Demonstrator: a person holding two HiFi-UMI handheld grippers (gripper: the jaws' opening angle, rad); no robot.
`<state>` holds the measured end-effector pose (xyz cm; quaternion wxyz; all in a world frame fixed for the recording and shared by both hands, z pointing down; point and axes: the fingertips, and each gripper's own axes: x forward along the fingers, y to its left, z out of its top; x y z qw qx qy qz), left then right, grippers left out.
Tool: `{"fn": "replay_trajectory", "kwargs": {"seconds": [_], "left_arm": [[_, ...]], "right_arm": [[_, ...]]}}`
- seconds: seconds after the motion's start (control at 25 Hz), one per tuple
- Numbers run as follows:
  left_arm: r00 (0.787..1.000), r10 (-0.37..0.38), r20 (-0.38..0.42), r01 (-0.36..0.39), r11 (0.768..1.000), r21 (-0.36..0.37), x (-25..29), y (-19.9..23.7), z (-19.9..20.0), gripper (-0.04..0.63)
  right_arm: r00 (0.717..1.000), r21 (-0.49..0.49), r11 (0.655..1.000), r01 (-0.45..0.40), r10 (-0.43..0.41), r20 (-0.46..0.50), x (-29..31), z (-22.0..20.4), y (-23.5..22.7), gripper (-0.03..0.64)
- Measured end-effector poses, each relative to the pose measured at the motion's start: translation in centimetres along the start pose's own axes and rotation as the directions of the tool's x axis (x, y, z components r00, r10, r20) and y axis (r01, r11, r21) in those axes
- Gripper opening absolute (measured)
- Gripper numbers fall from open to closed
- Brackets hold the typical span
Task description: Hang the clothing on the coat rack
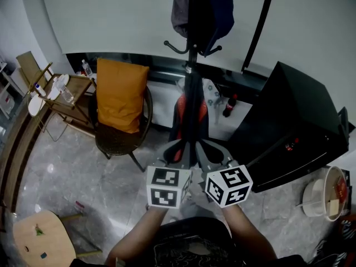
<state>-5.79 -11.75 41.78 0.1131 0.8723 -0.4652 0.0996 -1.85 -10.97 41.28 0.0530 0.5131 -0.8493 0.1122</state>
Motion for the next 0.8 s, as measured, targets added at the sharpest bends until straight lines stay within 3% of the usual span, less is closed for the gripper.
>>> {"fn": "replay_trajectory", "kwargs": {"seconds": [0.8], "left_arm": [[1.000,0.003,0.000,-0.003,1.000,0.007,-1.0,-1.5,-1.0,0.006]], "right_arm": [[1.000,-0.005,1.000,-0.001,0.001,0.001,-1.6,-0.6,0.4,0.002]]}}
